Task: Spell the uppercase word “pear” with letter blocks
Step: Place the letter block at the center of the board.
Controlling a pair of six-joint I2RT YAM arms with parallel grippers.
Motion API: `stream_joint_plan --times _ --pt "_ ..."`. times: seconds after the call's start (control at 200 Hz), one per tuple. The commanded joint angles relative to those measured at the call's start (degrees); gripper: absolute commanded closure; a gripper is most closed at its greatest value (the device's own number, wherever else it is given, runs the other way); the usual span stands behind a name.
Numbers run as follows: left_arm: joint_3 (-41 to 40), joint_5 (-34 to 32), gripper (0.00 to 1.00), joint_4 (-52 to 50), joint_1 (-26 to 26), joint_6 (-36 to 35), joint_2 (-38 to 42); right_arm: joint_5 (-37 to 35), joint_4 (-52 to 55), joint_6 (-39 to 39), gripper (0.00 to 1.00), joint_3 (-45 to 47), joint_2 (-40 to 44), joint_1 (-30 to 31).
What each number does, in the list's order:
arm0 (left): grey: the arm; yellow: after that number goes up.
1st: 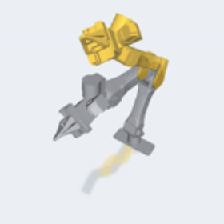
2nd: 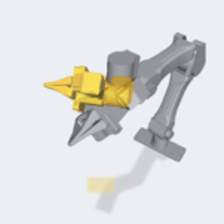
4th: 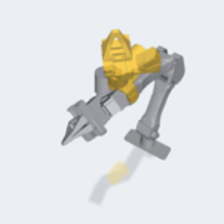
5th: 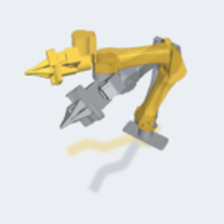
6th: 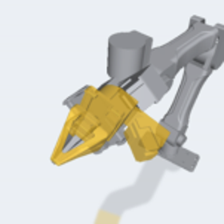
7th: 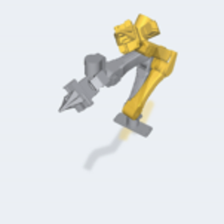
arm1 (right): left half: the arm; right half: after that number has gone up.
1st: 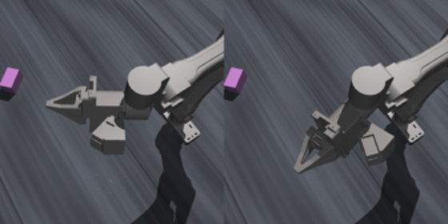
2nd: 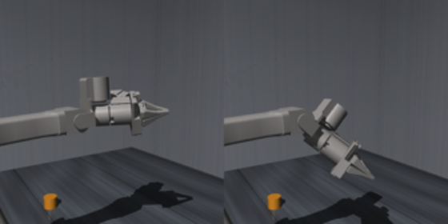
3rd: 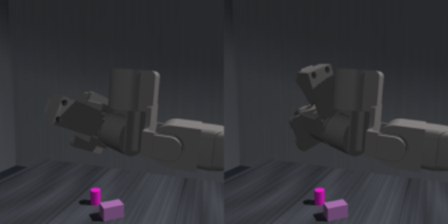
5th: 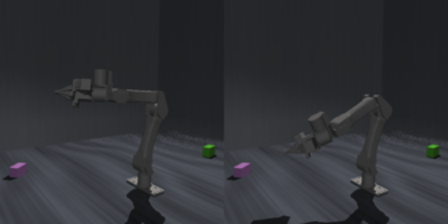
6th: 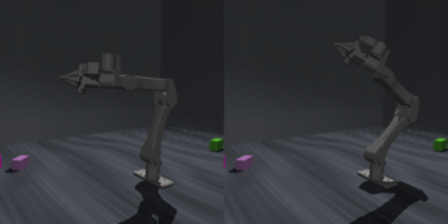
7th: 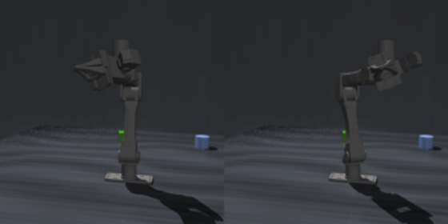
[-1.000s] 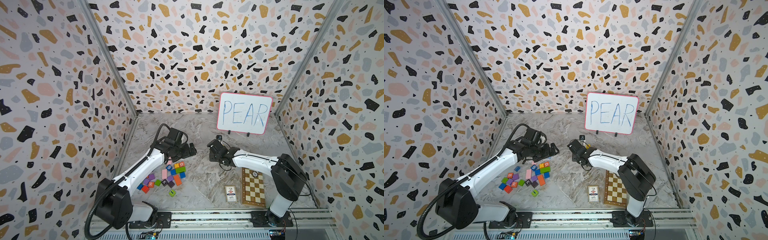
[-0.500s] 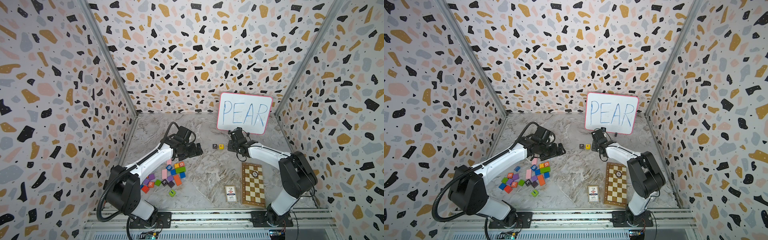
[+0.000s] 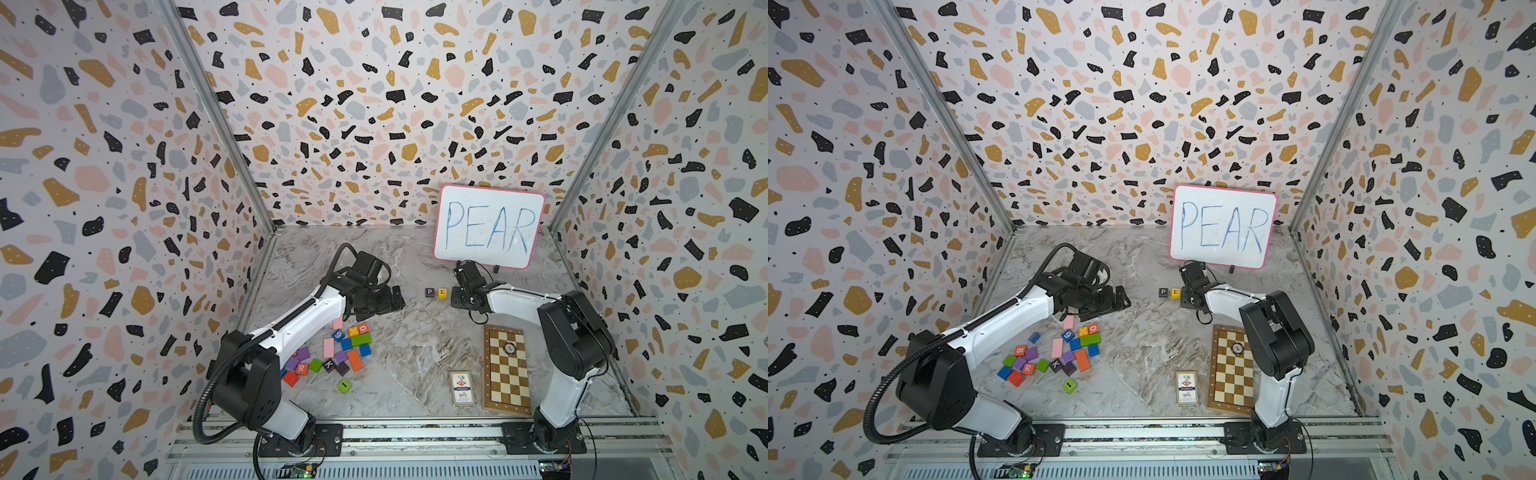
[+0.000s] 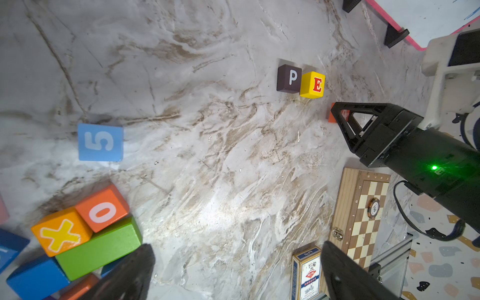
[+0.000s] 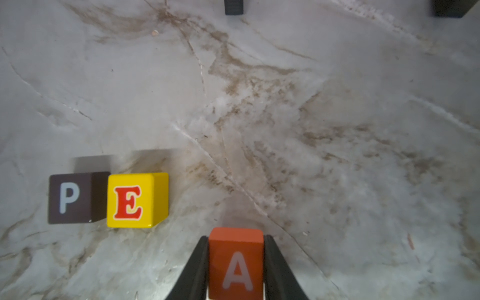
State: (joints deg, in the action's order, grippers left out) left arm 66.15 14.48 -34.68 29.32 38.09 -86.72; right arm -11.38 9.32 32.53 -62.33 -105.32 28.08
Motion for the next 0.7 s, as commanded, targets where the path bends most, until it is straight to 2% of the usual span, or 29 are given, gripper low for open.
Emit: stream_joint_plan --times 0.0,0.696 --pt "-0.5 -0.1 0.01 -0.2 -0.1 -1.1 1.2 -0.4 0.7 -1.0 0.7 -3.3 -1.2 -0.2" --pt "-1.4 -1.1 0.01 -0.9 -0.3 -1.1 2.0 0.7 2.1 -1.3 0.7 -8.5 -6.7 -1.1"
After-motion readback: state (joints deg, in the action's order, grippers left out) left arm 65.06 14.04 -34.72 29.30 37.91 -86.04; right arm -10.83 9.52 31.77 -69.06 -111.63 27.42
